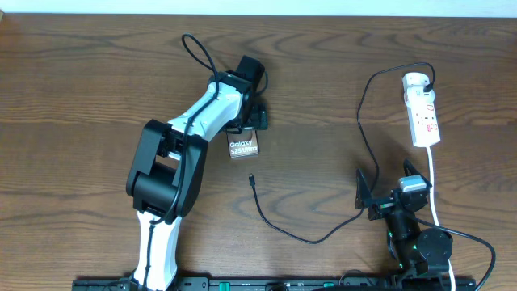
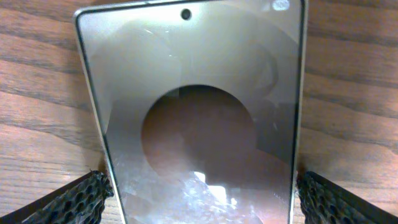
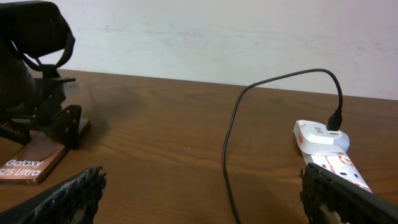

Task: Plug charger to phone and switch on socket
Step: 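Lower the left gripper and close it on the phone's top edge, then lift the phone with the left gripper and tilt it upright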

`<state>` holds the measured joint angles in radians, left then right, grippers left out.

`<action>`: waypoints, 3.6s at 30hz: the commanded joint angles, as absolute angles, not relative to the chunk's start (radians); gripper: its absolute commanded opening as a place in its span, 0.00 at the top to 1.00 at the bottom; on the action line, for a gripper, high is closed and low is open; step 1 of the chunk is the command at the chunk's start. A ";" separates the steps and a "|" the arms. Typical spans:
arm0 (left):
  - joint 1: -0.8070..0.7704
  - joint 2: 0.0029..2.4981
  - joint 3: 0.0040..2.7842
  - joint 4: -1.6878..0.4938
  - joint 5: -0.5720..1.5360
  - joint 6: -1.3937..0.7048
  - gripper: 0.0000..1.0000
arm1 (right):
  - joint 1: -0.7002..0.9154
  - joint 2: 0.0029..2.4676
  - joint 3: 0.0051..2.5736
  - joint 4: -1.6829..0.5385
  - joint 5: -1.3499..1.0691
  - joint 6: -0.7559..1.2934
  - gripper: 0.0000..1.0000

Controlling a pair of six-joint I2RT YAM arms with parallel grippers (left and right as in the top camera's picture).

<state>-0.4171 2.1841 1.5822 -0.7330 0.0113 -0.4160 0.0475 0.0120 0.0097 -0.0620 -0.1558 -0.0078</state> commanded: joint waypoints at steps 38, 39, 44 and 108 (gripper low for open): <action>-0.435 2.169 1.545 -0.746 0.058 -0.447 0.33 | 0.054 0.007 0.006 -0.063 -0.148 -0.001 0.01; -0.435 2.157 1.545 -0.747 0.059 -0.447 0.33 | 0.054 0.007 0.006 -0.063 -0.148 -0.001 0.01; -0.434 2.107 1.545 -0.750 0.059 -0.447 0.33 | 0.054 0.007 0.006 -0.063 -0.148 -0.001 0.01; -0.208 1.738 1.545 -0.881 0.299 -0.760 0.93 | 0.054 0.007 0.006 -0.046 -0.148 -0.001 0.01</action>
<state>-0.2111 1.7664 1.5429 -0.8860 0.2832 -0.7540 0.0475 0.0120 0.0097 -0.0612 -0.1558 -0.0078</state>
